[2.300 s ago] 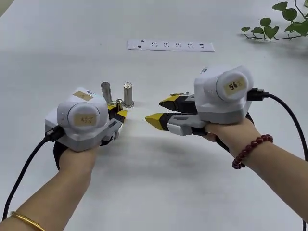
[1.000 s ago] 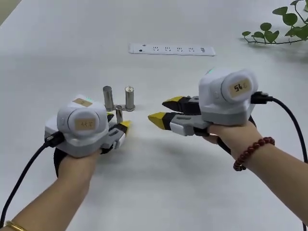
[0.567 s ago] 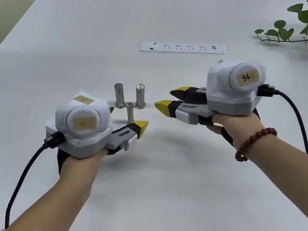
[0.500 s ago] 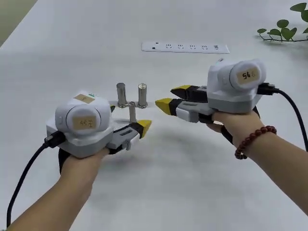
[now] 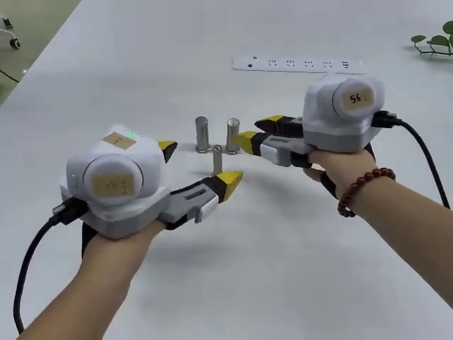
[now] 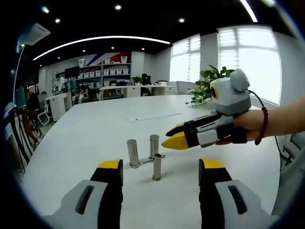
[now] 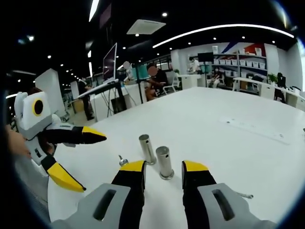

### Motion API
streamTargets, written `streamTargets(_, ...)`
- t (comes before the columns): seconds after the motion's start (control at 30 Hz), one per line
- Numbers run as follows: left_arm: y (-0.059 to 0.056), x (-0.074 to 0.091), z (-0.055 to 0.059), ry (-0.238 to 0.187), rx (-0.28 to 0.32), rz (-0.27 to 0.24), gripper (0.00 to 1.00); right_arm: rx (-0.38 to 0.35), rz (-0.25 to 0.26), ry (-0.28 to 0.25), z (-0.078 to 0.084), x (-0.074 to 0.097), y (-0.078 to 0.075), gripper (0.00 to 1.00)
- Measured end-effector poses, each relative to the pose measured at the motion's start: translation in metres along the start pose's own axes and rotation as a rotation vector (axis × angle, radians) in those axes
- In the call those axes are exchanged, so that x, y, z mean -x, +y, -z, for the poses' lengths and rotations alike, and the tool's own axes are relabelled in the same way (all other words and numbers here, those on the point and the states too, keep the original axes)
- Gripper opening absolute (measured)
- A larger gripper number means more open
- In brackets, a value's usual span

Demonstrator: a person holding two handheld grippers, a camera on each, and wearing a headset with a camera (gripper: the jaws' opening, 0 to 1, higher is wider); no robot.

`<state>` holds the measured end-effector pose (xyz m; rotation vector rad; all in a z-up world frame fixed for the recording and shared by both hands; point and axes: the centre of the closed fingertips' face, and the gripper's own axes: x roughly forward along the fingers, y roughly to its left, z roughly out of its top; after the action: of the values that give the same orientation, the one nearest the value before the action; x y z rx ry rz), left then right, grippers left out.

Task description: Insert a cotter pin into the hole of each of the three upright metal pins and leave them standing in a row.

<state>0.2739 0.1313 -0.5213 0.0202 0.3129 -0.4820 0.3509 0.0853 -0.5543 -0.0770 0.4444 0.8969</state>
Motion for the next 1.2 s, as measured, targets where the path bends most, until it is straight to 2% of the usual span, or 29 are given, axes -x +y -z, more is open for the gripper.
streamTargets(0.13, -0.002, 0.000, -0.006, -0.019, 0.006, 0.010, 0.65, -0.011, -0.001, 0.000, 0.000, -0.009, 0.000, 0.24)
streamTargets(0.3, -0.005, 0.001, -0.002, 0.001, -0.003, 0.022, 0.66, -0.001, 0.005, -0.002, -0.001, -0.011, 0.000, 0.21)
streamTargets(0.5, -0.008, 0.003, 0.005, 0.041, -0.066, 0.034, 0.70, -0.026, -0.005, 0.004, 0.002, -0.019, 0.002, 0.20)
streamTargets(0.7, -0.009, 0.005, 0.007, 0.049, -0.064, 0.043, 0.74, -0.036, -0.015, 0.011, 0.007, -0.024, 0.004, 0.16)
streamTargets(1.0, -0.008, 0.012, 0.004, 0.050, -0.022, 0.066, 0.84, -0.042, -0.020, 0.023, 0.010, -0.027, 0.006, 0.10)
streamTargets(1.2, -0.008, 0.017, 0.007, 0.069, -0.035, 0.071, 0.91, -0.025, -0.025, 0.026, 0.009, -0.026, 0.007, 0.10)
